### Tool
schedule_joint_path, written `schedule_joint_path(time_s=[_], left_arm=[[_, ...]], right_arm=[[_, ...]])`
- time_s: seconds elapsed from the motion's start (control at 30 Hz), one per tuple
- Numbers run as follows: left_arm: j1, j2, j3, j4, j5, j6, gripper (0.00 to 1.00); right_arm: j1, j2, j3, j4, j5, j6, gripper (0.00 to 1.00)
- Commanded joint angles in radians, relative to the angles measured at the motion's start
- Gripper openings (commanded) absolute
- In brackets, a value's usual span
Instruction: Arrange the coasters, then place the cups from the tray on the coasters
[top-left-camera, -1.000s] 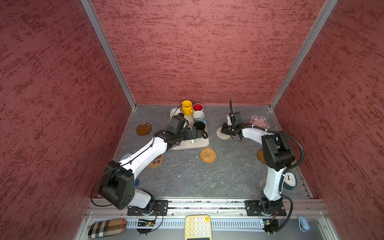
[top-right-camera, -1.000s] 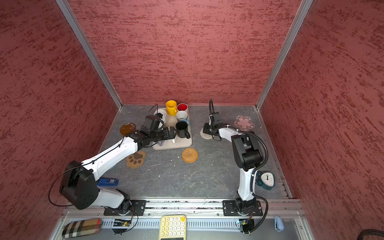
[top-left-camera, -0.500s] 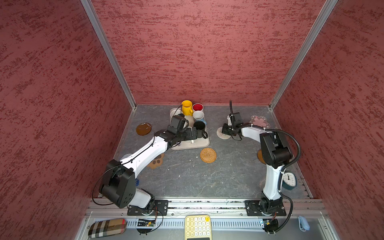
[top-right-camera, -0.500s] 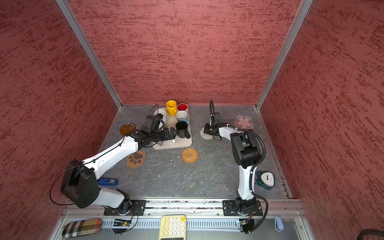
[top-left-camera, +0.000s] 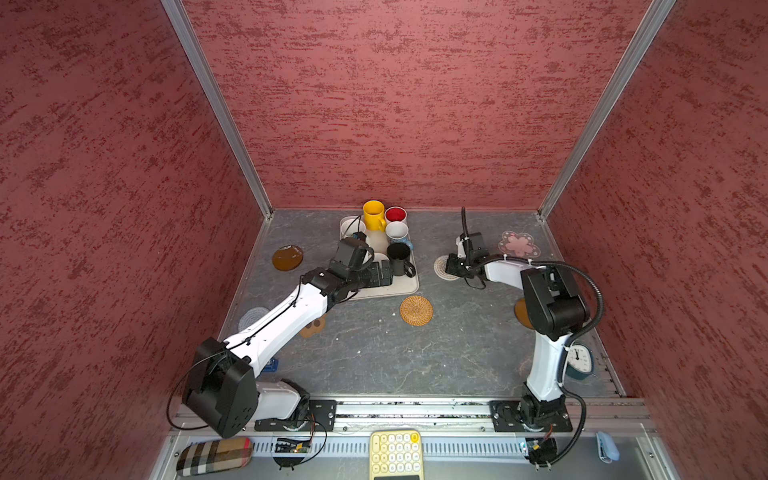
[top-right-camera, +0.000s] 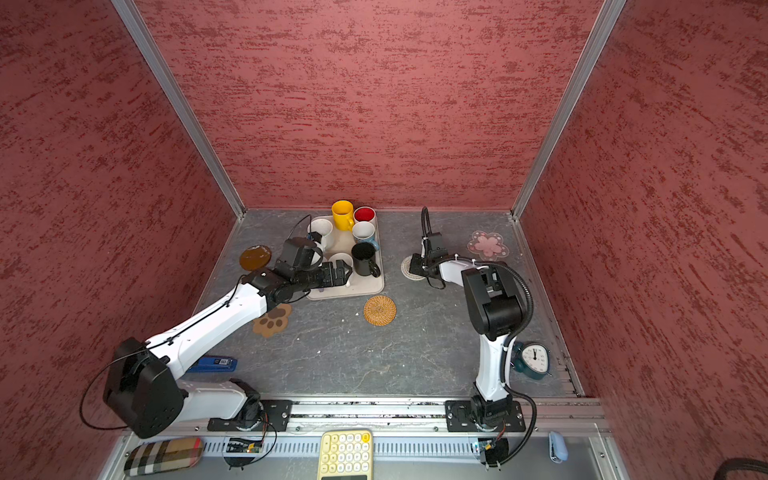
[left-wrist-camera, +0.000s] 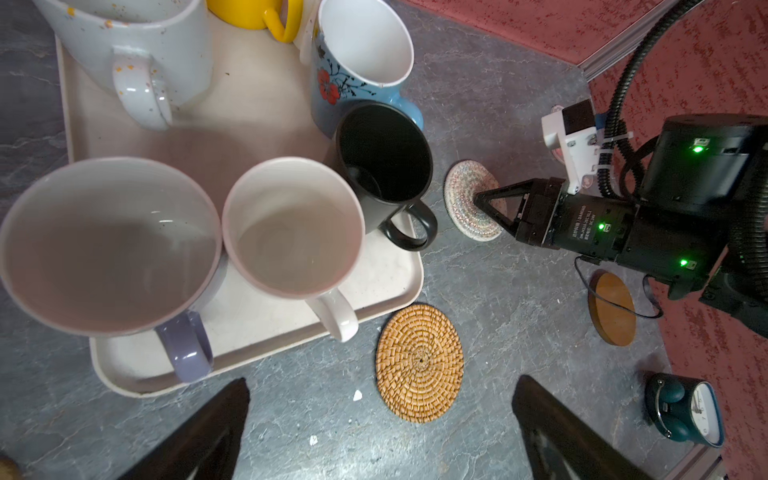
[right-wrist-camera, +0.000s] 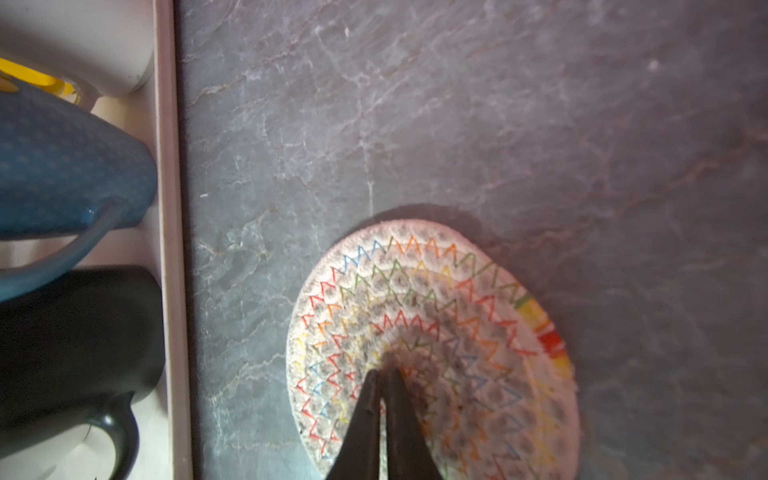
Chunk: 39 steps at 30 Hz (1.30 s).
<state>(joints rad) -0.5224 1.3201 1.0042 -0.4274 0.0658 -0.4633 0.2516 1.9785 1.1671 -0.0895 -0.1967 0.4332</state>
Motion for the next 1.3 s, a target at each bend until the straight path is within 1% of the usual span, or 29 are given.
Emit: schedule_joint_path(time_s=[0.0,0.3,0.73,1.03,1.27], left_arm=[[-0.005,-0.043,-0.03,-0.008,-0.033,-0.018,1.0],[-0.009,-0.138,-0.115,-0.02,-0.055,-0.043,1.0],[-0.022,-0.331,-0.302,-0.015,-0.066,-0.097,0.99],[-0.042,-0.418,-0.362,-0.046,-0.089,-0.113,0.99],[-0.066,-0.453,-0.398,-0.056,-0.111,-0.135,0.99]], right_arm=[[-0.002,-0.023,-0.061,-0.037,0.023,0.0,0.09],[0.021,-0.121,-0.197,-0.02,0.035,0.012,0.08],[0.136,-0.28,-0.408,-0.013,0.077,0.056,0.08],[0.206,-0.374,-0.502,-0.024,0.098,0.091,0.08],[0.233,-0.427,-0.554,-0.029,0.112,0.11,0.08]])
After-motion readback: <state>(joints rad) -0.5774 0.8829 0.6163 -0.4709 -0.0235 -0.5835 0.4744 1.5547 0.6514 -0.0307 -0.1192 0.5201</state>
